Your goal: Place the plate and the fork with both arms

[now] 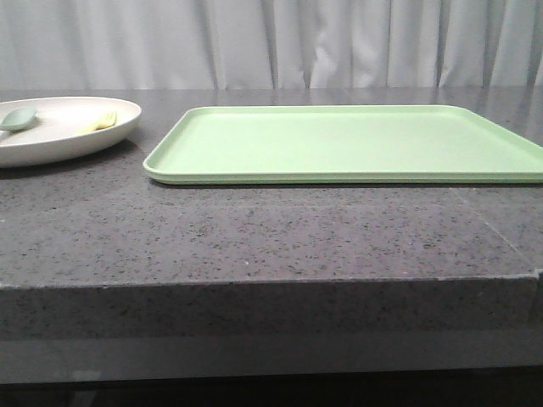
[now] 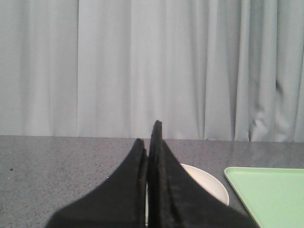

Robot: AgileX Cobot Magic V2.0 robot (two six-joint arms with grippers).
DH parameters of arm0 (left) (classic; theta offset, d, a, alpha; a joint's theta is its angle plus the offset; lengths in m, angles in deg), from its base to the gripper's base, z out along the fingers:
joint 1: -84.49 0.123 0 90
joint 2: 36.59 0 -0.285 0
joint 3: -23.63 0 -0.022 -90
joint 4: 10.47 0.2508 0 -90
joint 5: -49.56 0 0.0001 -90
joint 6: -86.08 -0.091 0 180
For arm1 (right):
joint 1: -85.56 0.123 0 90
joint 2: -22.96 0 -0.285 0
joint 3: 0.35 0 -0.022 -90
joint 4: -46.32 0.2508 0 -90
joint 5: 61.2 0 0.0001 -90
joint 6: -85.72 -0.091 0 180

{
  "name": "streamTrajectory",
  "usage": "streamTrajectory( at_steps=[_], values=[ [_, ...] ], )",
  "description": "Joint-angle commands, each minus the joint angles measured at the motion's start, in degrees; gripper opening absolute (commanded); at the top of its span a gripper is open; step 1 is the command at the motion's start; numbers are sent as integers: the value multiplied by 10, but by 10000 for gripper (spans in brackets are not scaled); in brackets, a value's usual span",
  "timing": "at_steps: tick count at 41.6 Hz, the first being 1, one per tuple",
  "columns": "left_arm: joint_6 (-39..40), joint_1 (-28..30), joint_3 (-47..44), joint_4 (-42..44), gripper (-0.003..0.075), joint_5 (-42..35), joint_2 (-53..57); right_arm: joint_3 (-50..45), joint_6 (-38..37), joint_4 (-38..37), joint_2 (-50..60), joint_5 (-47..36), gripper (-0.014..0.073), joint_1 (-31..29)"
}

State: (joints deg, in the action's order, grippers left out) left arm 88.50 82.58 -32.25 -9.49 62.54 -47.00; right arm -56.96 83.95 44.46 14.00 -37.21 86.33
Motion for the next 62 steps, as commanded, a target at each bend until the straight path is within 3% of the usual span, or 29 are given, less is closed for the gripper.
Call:
streamTrajectory(
  at_steps=[1, 8, 16, 32, 56, 59, 62],
  values=[
    [7, 2, 71, 1, -18, 20, -47, 72, 6, -3, -46, 5, -67, 1],
    [7, 2, 170, 1, -18, 111, -128, 162, 6, -3, -127, 49, -67, 1],
    [7, 2, 251, 1, -18, 161, -217, 228, 6, -3, -234, 75, -67, 1],
    [7, 2, 255, 1, -18, 153, -306, 233, 6, -3, -347, 61, -67, 1],
    [7, 2, 255, 1, -16, 159, -327, 231, 6, -4, -352, 64, -66, 1],
    [7, 2, 255, 9, 15, 159, -327, 231, 6, -4, -352, 64, -29, 1],
    [7, 2, 255, 27, 132, 159, -327, 231, 6, -4, -352, 64, 96, 1]
  ],
)
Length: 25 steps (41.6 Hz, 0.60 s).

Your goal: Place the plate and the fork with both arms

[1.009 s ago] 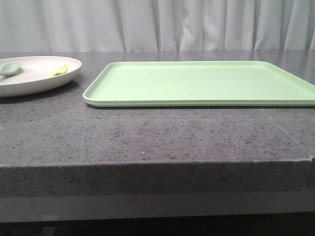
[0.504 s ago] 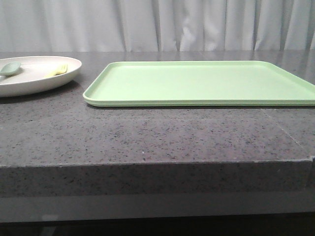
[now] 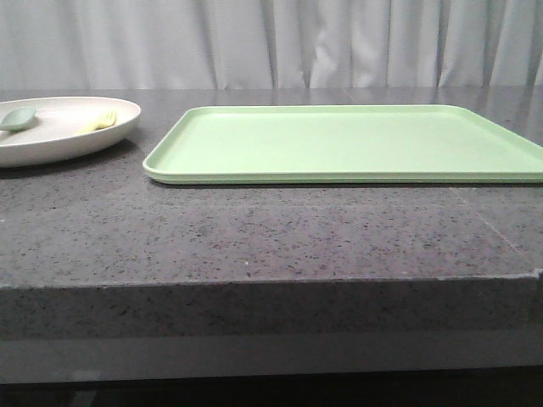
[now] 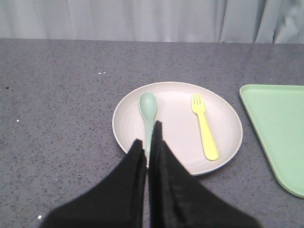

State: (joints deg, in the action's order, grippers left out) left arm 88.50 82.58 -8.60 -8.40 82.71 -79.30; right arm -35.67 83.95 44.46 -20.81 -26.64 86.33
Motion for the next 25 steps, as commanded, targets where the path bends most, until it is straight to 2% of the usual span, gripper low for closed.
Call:
streamTrajectory(
  at_steps=[1, 5, 8, 11, 25],
  values=[
    [7, 2, 18, 21, 196, -42, -4, 18, 6, -4, -3, -42, 143, 1],
    [7, 2, 18, 45, 438, -42, -4, 18, 6, -4, -3, -42, 372, 1],
    [7, 2, 18, 47, 556, -42, -4, 18, 6, -4, -3, -42, 484, 1],
    [7, 2, 18, 47, 577, -42, -4, 18, 6, -4, -3, -42, 529, 1],
    [7, 2, 18, 24, 575, -44, -4, 18, 6, -4, -3, -42, 530, 1]
  ],
)
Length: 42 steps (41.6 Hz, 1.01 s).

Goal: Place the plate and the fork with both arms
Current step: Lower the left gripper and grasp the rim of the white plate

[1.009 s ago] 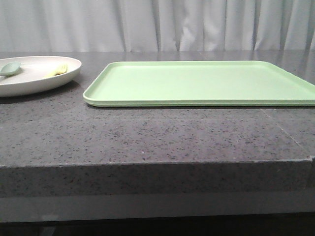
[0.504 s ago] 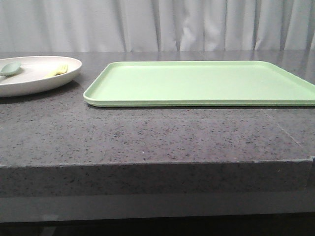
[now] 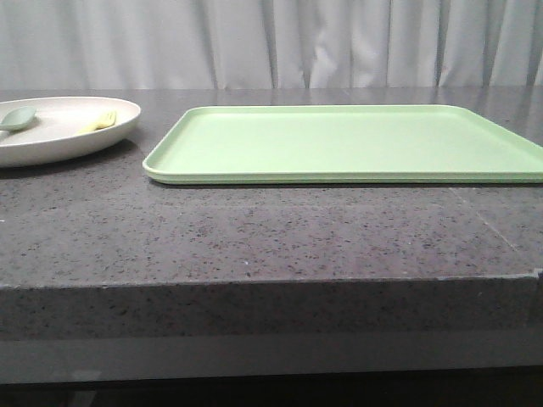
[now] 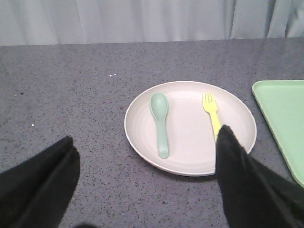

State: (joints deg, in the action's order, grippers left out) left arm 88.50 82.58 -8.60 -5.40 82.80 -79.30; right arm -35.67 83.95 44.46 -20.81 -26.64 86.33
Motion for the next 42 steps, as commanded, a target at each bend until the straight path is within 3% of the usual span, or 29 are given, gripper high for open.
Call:
streamTrajectory(
  at_steps=[1, 21, 34, 42],
  values=[
    [7, 2, 18, -11, 575, -48, -4, 18, 6, -4, -3, -42, 530, 1],
    [7, 2, 50, -6, 575, -3, -50, 18, 6, -4, -3, -43, 530, 1],
    [7, 6, 133, 50, 565, 83, -198, 18, 6, -4, -3, -43, 530, 1],
    [7, 59, 196, 34, 565, 124, -301, 18, 6, -4, -3, -43, 530, 1]
  ],
)
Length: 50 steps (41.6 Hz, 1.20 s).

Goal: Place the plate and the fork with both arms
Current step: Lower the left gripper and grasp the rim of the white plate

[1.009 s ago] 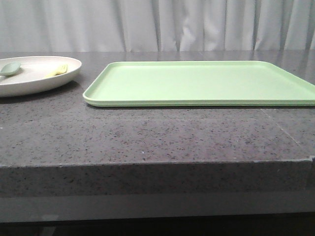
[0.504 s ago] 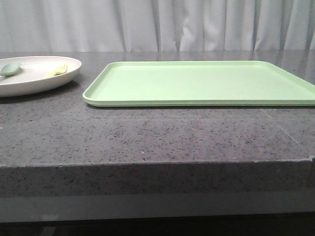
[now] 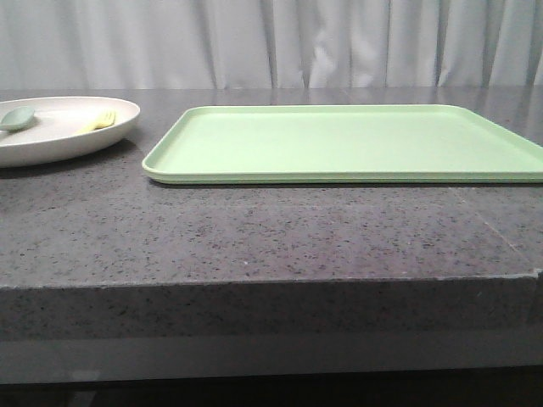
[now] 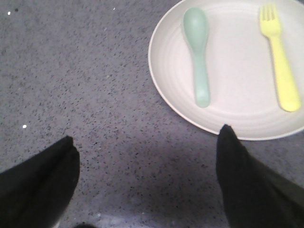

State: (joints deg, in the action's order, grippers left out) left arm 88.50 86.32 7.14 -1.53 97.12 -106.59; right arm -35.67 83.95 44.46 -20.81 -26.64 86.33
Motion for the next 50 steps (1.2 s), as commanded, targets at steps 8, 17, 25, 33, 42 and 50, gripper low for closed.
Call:
streamTrajectory(
  at_steps=[8, 17, 25, 33, 42, 50],
  values=[
    [-24, 93, 91, -97, 565, -19, -117, 18, 6, -4, -3, -43, 530, 1],
    [-154, 151, 126, -305, 564, -28, -196, 18, 6, -4, -3, -43, 530, 1],
    [-220, 179, 147, -444, 506, -34, -260, 18, 6, -4, -3, -44, 530, 1],
    [-221, 179, 156, -482, 405, -72, -312, 18, 6, -4, -3, -44, 530, 1],
    [-221, 179, 164, -497, 356, -79, -359, 18, 6, -4, -3, -43, 530, 1],
    [-222, 173, 165, -505, 356, -86, -372, 18, 6, -4, -3, -43, 530, 1]
  ],
)
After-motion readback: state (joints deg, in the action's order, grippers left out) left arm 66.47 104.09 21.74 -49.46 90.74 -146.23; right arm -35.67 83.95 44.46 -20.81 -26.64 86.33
